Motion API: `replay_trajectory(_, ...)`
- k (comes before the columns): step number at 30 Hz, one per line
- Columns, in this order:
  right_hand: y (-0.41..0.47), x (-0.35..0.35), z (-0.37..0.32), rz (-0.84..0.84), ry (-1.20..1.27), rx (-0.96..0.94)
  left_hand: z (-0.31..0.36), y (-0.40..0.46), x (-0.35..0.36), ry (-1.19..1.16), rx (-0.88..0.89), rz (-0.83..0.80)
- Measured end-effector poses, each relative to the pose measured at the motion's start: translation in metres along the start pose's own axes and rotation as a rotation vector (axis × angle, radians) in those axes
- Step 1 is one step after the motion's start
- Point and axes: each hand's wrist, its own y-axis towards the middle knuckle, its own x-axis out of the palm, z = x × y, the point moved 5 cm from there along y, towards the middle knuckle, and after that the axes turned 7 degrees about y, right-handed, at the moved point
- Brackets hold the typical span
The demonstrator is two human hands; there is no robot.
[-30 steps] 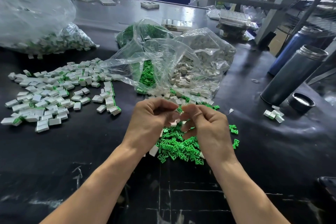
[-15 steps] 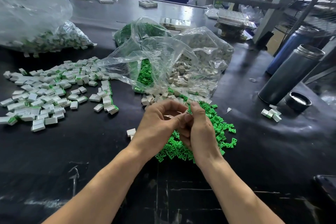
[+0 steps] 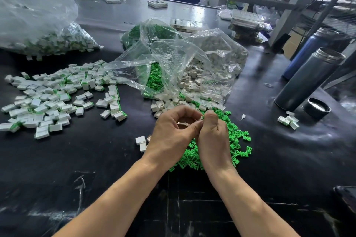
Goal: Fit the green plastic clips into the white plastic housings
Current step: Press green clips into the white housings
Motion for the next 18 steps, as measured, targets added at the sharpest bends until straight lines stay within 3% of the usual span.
replay_trajectory(12, -0.0017, 0.0022, -0.0061, -0.028, 0.025, -0.093, 0.0033, -0.0024, -0.0023, 0.039, 0.015, 0.000)
replay_trajectory(18, -0.0007, 0.0002, -0.0003, -0.025, 0.021, -0.020, 0.0030, -0.0015, -0.0018, 0.034, 0.005, 0.009)
